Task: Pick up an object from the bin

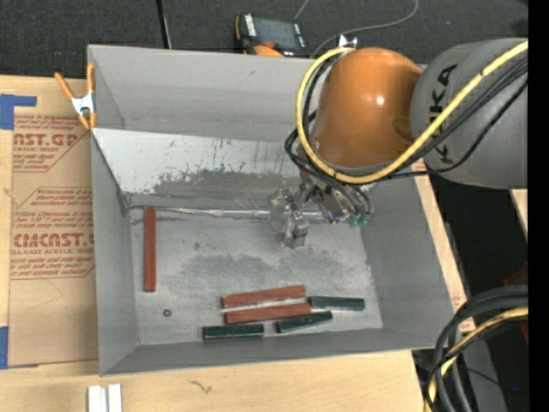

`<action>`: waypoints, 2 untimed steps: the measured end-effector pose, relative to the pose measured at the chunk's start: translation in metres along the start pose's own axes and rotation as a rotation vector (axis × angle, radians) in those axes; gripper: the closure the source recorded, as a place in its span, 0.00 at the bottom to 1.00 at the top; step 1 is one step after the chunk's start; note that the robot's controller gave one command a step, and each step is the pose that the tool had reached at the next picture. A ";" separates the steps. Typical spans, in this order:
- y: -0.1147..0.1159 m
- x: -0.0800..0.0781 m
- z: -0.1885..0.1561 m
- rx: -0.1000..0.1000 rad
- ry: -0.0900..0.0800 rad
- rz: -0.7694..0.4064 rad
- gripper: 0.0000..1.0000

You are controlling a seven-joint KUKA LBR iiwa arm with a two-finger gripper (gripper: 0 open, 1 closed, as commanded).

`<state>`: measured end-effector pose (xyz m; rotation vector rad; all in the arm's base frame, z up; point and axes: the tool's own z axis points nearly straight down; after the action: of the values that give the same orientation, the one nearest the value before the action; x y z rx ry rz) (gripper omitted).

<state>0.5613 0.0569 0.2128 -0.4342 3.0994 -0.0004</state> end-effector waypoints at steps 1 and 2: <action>-0.047 0.002 0.065 -0.002 0.015 0.073 1.00; -0.044 0.000 0.062 -0.003 0.011 0.070 0.00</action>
Offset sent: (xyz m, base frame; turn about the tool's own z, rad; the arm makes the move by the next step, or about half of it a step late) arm 0.0126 -0.0434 -0.0614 0.0696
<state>0.5739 0.0143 0.1509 -0.3269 3.1234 0.0023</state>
